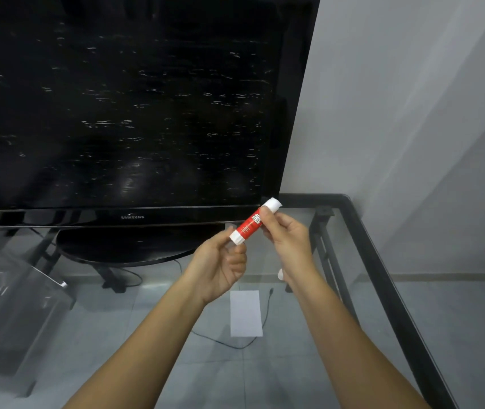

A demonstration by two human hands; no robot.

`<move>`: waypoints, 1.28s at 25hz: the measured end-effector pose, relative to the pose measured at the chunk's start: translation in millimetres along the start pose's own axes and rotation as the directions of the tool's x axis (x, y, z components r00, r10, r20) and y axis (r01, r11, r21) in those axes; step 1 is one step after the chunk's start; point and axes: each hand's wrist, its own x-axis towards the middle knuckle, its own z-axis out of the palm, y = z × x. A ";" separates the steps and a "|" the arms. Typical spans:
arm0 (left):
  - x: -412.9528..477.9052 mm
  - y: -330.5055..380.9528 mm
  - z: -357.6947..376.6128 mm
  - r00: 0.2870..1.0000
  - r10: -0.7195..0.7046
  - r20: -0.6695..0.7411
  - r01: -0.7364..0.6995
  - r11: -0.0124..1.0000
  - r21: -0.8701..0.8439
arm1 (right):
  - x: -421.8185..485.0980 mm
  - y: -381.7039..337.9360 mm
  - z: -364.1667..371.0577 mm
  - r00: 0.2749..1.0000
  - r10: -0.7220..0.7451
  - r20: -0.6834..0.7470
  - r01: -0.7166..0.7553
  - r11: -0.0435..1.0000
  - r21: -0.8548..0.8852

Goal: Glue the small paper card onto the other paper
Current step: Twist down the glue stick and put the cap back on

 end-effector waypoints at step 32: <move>-5.9 -7.6 -9.8 0.847 0.523 0.090 -0.391 0.500 0.773 | 8.3 3.0 -2.3 0.999 0.021 0.025 -0.021 1.000 0.001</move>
